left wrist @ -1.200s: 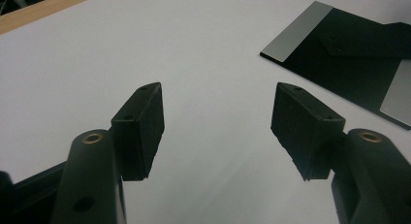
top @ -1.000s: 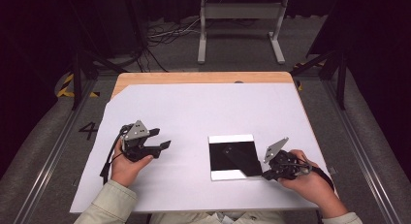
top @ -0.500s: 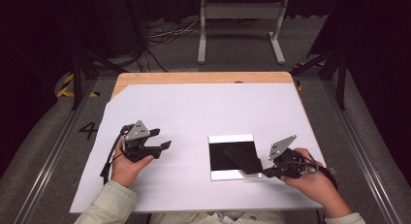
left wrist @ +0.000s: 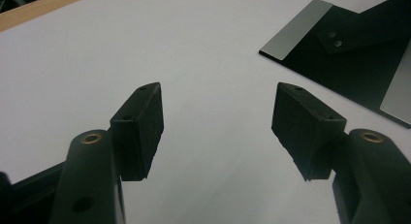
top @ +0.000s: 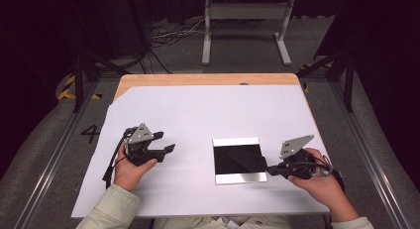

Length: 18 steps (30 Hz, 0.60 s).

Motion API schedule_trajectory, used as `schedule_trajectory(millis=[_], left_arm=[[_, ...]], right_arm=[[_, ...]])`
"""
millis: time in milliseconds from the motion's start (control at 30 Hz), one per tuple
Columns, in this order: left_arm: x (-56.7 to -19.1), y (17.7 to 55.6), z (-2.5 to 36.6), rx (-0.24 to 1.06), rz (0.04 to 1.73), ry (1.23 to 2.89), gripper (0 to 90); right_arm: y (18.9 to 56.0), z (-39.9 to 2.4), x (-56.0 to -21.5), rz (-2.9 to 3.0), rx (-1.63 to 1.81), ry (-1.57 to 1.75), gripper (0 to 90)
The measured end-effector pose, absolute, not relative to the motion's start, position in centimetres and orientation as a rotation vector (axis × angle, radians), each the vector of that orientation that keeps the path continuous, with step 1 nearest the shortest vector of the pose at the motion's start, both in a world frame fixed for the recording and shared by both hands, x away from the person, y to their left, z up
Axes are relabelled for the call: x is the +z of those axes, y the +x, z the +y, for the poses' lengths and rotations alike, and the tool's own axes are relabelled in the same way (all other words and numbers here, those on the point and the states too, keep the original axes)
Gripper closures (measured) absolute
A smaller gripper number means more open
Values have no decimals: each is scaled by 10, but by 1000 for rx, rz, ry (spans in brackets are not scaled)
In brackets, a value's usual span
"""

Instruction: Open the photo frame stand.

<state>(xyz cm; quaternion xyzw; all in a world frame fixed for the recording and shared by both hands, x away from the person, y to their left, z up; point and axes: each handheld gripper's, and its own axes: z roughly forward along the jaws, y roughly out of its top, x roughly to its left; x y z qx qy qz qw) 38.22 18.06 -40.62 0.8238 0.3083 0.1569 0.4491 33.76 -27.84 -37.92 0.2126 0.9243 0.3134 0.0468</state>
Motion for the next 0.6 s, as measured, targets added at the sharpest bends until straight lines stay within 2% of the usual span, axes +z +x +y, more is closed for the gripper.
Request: schedule_trajectory(millis=[600], left_arm=[[-407,383,179,384,761,2043,366]], right_arm=[[340,-274,-370,2715,1113,660,900]])
